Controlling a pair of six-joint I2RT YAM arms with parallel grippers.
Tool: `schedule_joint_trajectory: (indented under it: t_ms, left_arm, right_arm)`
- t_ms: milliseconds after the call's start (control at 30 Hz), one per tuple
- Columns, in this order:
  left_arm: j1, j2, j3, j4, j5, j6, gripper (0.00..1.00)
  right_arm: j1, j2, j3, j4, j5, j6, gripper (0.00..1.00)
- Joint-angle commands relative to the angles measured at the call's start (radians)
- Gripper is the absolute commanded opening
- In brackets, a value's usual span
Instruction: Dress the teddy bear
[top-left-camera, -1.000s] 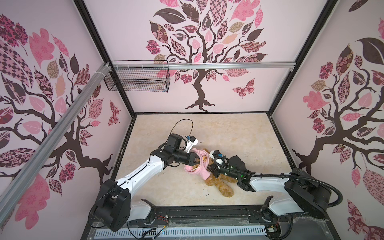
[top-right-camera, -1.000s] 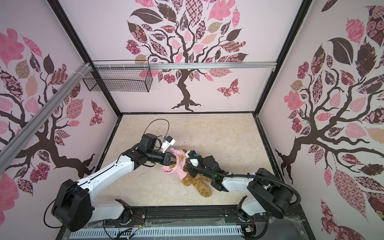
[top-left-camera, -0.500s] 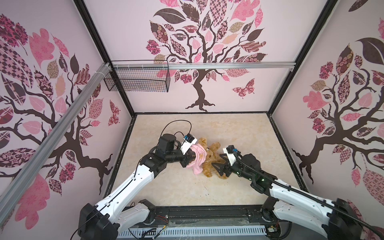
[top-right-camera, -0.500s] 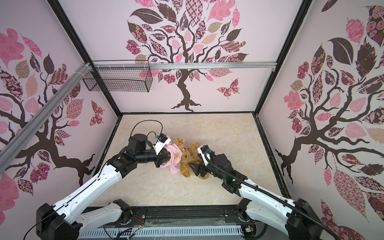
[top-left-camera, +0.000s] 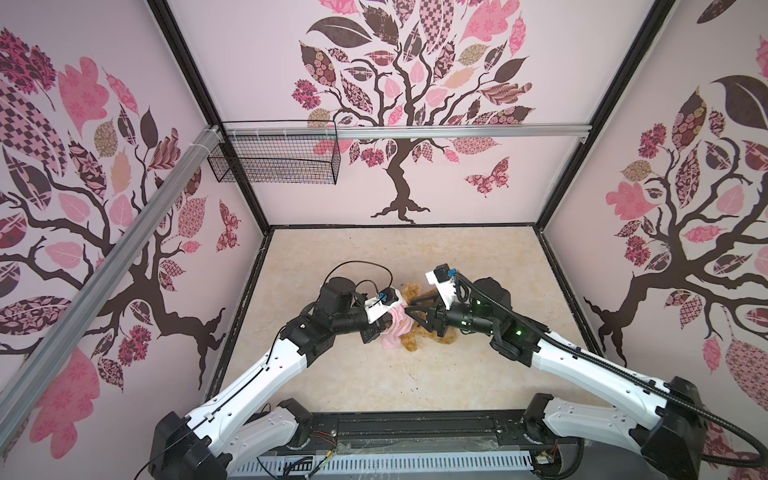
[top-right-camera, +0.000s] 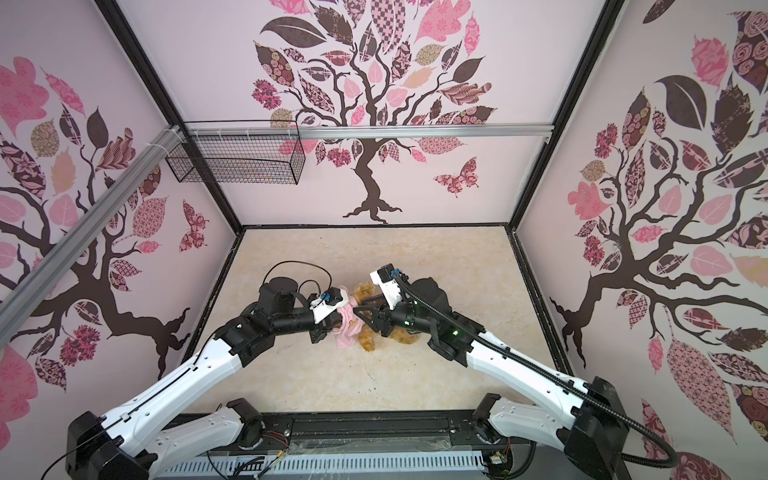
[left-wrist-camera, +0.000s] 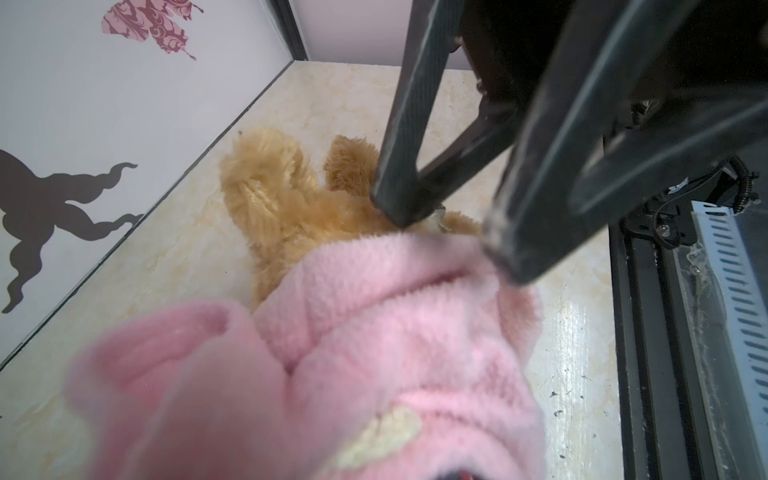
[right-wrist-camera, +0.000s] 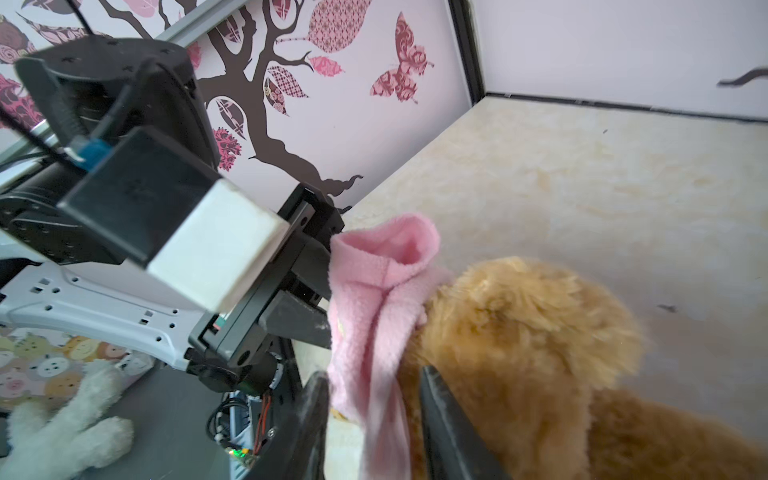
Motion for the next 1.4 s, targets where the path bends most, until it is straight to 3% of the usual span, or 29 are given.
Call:
schedule_joint_trajectory:
  t_ms: [0, 200, 333, 667, 933, 1033, 1233, 1367]
  left_arm:
    - [-0.009, -0.011, -0.026, 0.009, -0.006, 0.038, 0.00]
    - [-0.010, -0.014, -0.029, -0.002, -0.002, 0.046, 0.00]
    - [-0.012, -0.019, -0.037, -0.004, 0.004, 0.054, 0.00]
    - [-0.017, -0.040, -0.049, -0.015, 0.026, 0.073, 0.00]
    - [-0.020, -0.074, -0.066, -0.028, 0.082, 0.090, 0.00]
    - [-0.019, -0.083, -0.071, -0.024, 0.096, 0.081, 0.00]
    - [-0.009, -0.105, -0.069, 0.096, 0.023, -0.106, 0.00]
    - [-0.003, -0.092, -0.068, 0.220, -0.068, -0.338, 0.00]
  right_arm:
    - [0.002, 0.049, 0.052, 0.003, -0.032, 0.020, 0.31]
    - [0.002, 0.089, 0.042, 0.031, 0.022, 0.055, 0.18]
    - [0.001, 0.085, 0.038, 0.041, 0.071, 0.078, 0.17]
    - [-0.090, 0.059, -0.027, 0.191, 0.013, 0.250, 0.00]
    - [-0.305, 0.000, -0.175, 0.423, -0.056, 0.509, 0.00]
    - [-0.349, -0.016, -0.210, 0.434, -0.034, 0.525, 0.00]
    - [-0.353, -0.001, -0.286, 0.401, -0.015, 0.470, 0.00]
    - [-0.350, 0.025, -0.331, 0.356, -0.051, 0.402, 0.00]
